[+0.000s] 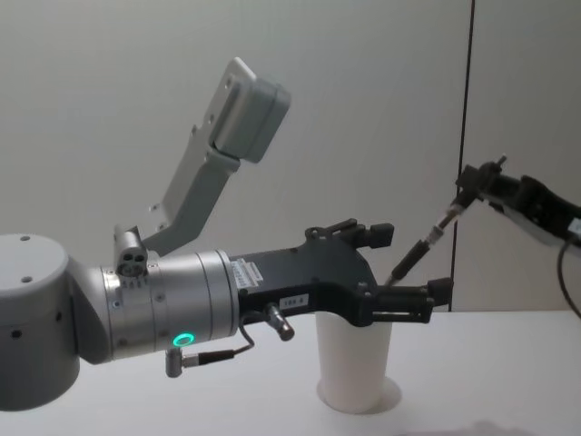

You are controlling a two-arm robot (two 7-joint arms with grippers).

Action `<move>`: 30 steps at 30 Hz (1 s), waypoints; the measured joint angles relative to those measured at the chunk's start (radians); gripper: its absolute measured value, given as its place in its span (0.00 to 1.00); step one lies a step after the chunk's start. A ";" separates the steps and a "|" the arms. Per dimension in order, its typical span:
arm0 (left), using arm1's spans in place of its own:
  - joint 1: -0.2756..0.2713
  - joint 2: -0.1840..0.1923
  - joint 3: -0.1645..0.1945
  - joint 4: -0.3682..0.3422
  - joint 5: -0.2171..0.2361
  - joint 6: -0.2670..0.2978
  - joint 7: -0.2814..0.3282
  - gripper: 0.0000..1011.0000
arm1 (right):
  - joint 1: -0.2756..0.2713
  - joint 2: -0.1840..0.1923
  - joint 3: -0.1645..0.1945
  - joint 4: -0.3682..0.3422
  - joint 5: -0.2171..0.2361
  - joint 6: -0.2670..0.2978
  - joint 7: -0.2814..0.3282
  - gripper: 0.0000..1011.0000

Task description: Place the pen into the pen holder.

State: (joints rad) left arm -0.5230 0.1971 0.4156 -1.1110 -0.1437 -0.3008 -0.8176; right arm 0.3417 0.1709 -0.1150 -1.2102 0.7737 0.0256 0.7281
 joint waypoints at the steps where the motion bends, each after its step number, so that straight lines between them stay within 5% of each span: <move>1: 0.000 0.000 0.000 0.000 0.000 0.000 0.000 0.99 | 0.013 0.000 0.000 0.010 -0.012 -0.003 0.003 0.14; 30: 0.000 0.000 0.000 0.000 0.000 0.000 0.000 0.99 | 0.296 -0.037 -0.048 0.333 -0.205 -0.041 0.053 0.14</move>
State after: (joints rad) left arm -0.5229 0.1970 0.4156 -1.1110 -0.1437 -0.3008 -0.8176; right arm 0.6381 0.1337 -0.1633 -0.8775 0.5687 -0.0155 0.7808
